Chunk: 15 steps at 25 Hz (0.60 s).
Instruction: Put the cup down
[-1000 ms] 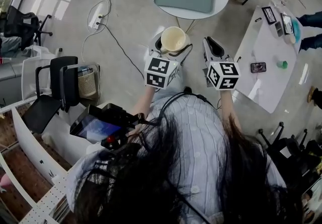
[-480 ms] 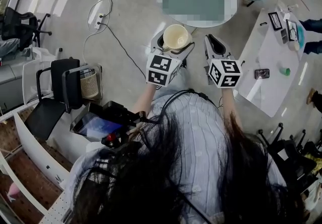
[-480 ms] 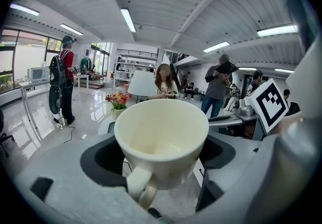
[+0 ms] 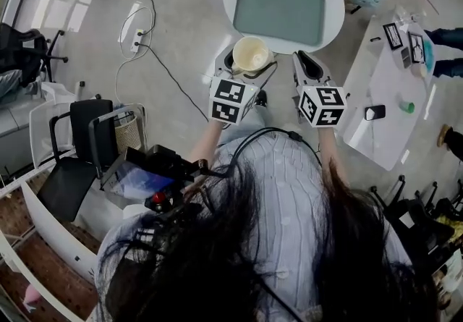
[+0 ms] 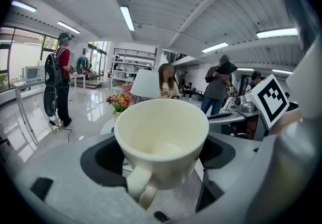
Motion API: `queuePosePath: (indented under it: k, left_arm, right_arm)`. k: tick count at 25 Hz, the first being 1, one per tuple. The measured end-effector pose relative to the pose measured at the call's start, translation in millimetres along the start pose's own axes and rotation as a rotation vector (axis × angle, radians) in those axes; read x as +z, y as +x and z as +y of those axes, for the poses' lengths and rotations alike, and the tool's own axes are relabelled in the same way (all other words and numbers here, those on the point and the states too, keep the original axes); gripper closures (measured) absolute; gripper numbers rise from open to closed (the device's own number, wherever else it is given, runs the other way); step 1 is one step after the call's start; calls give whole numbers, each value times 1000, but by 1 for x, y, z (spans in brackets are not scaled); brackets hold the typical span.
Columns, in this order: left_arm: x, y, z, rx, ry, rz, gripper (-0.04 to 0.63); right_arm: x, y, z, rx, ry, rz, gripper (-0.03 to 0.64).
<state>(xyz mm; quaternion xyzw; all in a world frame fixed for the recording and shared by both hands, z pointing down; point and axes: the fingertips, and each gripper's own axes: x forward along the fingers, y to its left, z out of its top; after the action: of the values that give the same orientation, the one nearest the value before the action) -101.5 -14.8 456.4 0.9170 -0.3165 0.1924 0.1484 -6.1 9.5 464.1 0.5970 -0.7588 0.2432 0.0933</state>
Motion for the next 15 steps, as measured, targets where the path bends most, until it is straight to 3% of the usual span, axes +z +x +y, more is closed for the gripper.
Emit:
queuePosePath:
  k: [15]
  left_arm:
    - [16,41,7,-61,16,11,150]
  right_arm:
    - [20,9,-38,-82,41,-23,554]
